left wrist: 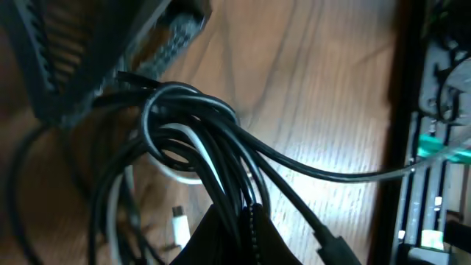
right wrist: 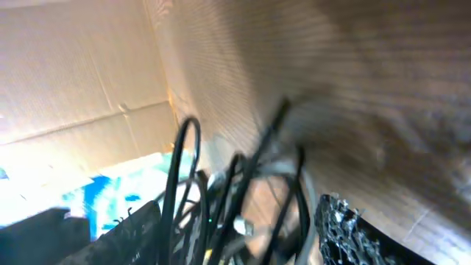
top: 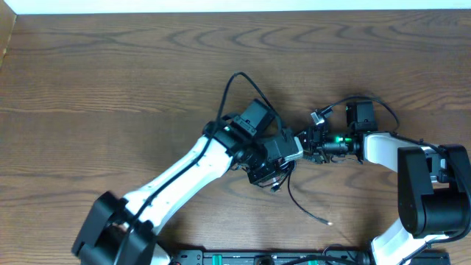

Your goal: Untangle cables

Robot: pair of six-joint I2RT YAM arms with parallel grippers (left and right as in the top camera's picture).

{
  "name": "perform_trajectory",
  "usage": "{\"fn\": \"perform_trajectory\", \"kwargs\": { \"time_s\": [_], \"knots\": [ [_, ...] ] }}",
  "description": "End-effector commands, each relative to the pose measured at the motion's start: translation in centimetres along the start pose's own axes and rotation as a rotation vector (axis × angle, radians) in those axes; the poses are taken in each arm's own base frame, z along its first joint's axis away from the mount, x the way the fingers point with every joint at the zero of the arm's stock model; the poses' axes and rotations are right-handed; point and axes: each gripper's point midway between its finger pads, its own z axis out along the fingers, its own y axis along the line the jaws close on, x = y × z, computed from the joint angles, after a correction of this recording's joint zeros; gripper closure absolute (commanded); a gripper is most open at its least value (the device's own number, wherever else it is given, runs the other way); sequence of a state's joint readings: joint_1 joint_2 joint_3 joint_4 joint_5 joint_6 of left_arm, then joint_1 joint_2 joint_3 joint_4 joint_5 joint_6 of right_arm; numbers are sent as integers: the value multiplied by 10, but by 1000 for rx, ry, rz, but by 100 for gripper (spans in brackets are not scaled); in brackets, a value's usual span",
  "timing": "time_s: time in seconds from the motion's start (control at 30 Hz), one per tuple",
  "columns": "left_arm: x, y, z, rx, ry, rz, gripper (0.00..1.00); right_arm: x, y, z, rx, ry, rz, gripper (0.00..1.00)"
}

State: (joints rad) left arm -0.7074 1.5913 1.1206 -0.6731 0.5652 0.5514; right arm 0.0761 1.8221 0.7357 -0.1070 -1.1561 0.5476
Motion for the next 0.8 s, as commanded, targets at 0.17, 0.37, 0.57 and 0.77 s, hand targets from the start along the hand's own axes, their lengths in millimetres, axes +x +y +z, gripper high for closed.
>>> {"fn": "perform_trajectory", "kwargs": {
  "time_s": [0.17, 0.37, 0.57, 0.77],
  "knots": [
    [-4, 11, -7, -68, -7, 30, 93, 15, 24, 4, -124, 100, 135, 31],
    [-3, 30, -9, -171, 12, 8, 93, 10, 22, -1, -125, 80, 175, 22],
    [-13, 52, -14, -287, -21, -47, 93, -2, 5, -1, -36, 6, 206, 1],
    [-23, 67, -20, -369, -64, -74, 92, -6, -1, -1, -2, -23, 327, 1]
  ]
}}
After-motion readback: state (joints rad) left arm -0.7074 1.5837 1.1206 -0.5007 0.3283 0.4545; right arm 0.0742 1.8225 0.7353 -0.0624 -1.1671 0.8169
